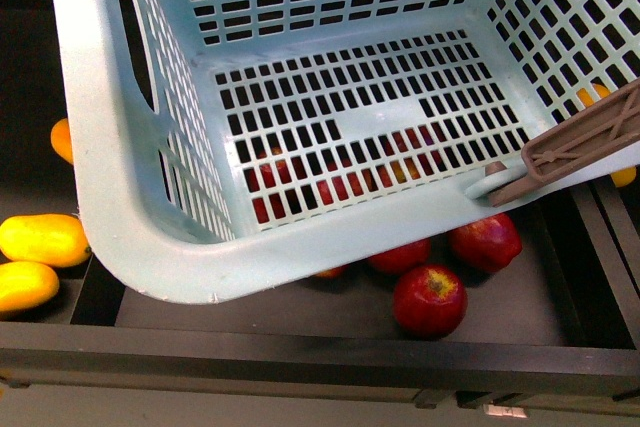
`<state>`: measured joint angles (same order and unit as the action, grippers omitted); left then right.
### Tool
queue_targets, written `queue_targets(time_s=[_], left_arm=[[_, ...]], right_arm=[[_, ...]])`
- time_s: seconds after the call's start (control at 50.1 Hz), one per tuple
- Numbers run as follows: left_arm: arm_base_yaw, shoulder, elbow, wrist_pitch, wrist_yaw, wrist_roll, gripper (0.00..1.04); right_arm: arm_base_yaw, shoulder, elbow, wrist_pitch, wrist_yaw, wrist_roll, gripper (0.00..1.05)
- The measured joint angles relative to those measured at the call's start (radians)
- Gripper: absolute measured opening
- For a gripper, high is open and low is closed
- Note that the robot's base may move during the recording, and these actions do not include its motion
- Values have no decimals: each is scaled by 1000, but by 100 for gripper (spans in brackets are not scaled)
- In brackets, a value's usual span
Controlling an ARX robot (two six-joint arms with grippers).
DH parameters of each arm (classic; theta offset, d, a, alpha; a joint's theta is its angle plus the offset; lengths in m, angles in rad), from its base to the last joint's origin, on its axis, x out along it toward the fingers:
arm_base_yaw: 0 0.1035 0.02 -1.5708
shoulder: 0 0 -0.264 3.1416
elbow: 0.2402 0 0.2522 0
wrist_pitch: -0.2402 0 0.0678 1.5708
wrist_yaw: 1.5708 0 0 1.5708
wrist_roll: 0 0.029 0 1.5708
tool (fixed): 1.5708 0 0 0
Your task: Pick lemon and mango into basket
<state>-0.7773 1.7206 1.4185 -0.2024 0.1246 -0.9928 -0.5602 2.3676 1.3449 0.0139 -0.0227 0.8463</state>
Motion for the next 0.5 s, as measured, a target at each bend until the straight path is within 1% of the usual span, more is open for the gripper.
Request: queue_targets(time_s=[0.499], left_arm=[[0, 0, 0, 0, 0, 0, 5]], right_arm=[[-4, 107, 95, -42, 15, 23, 96]])
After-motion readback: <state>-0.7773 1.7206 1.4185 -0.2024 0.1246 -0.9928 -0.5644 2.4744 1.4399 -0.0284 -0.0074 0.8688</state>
